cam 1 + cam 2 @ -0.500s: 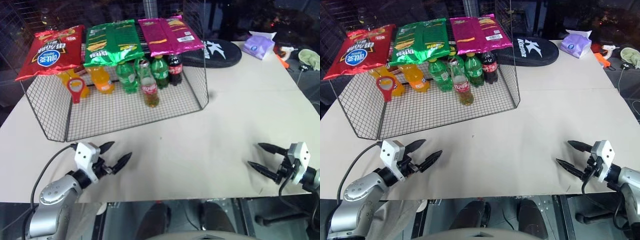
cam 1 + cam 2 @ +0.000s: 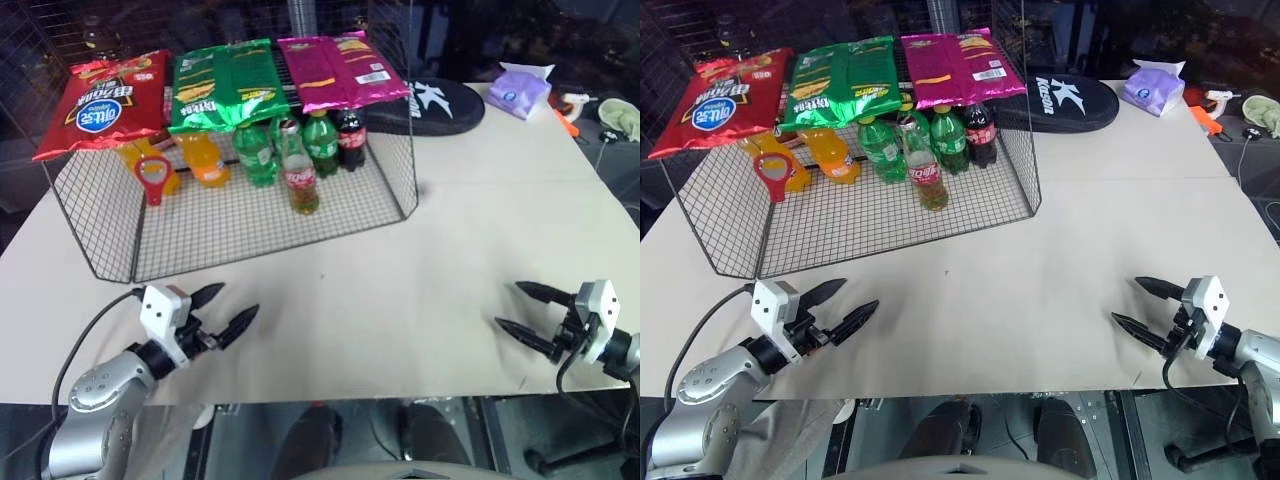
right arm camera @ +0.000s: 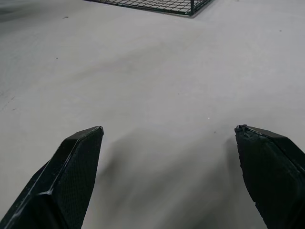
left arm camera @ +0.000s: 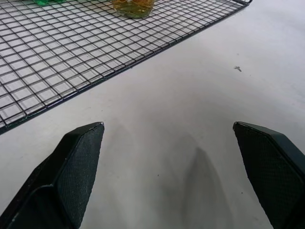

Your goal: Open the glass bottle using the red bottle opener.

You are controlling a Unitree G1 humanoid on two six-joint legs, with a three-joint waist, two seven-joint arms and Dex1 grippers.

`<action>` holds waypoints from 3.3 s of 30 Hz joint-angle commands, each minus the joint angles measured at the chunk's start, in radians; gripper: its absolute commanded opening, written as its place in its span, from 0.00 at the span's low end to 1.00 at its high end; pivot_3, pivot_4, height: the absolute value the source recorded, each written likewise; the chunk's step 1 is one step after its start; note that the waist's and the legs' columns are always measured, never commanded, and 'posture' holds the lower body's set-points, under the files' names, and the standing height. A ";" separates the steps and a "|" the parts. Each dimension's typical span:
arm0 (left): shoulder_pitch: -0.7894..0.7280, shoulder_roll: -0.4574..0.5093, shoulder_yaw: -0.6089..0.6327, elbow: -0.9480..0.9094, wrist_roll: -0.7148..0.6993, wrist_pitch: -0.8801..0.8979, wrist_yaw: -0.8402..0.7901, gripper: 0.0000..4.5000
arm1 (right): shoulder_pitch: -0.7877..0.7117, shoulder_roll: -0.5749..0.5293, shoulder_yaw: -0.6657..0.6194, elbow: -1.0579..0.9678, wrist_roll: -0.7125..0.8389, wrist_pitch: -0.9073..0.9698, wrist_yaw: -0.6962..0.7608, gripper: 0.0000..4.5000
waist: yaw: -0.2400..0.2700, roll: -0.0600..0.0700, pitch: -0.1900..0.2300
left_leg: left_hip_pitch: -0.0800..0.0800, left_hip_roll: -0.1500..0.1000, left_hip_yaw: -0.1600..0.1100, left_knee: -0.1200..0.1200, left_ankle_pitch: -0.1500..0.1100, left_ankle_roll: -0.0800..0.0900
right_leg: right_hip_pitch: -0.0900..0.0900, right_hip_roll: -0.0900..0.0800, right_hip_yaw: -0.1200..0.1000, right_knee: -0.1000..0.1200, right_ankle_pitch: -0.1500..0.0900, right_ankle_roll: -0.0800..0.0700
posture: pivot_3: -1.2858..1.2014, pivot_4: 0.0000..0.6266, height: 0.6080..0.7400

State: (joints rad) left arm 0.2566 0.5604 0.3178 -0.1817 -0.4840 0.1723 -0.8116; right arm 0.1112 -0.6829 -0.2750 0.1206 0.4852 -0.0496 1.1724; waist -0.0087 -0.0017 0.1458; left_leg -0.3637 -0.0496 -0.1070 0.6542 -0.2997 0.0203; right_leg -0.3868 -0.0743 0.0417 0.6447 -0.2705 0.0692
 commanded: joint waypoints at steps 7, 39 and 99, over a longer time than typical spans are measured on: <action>-0.023 -0.003 0.049 -0.016 -0.006 -0.032 0.031 1.00 | -0.002 0.009 -0.013 -0.048 0.040 -0.010 0.029 0.99 | 0.000 0.000 0.000 | 0.000 0.000 0.000 0.000 0.000 0.000 | 0.000 0.000 0.000 0.000 0.000 0.000 | 0.52 0.24 1.00; -0.578 0.138 0.210 0.389 0.018 -0.061 0.254 1.00 | -0.146 0.132 0.009 -0.506 0.404 0.318 -0.112 0.99 | -0.005 -0.004 0.000 | -0.009 -0.001 0.000 0.002 0.003 -0.005 | -0.010 0.002 0.000 0.003 0.000 0.000 | 0.52 0.24 1.00; -0.762 0.171 0.149 0.696 0.050 -0.194 0.071 0.22 | -0.121 0.161 0.030 -0.477 0.311 0.272 -0.127 1.00 | -0.005 -0.005 0.000 | -0.010 -0.002 0.000 0.015 0.003 -0.005 | -0.011 0.004 0.000 0.017 0.000 0.000 | 0.52 0.24 1.00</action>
State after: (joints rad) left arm -0.5047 0.7089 0.4374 0.5594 -0.4177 -0.0151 -0.7383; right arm -0.0142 -0.5232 -0.2332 -0.3434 0.7888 0.2365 1.0399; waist -0.0133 -0.0064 0.1458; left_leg -0.3733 -0.0514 -0.1070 0.6688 -0.2968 0.0157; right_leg -0.3979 -0.0705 0.0420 0.6614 -0.2703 0.0694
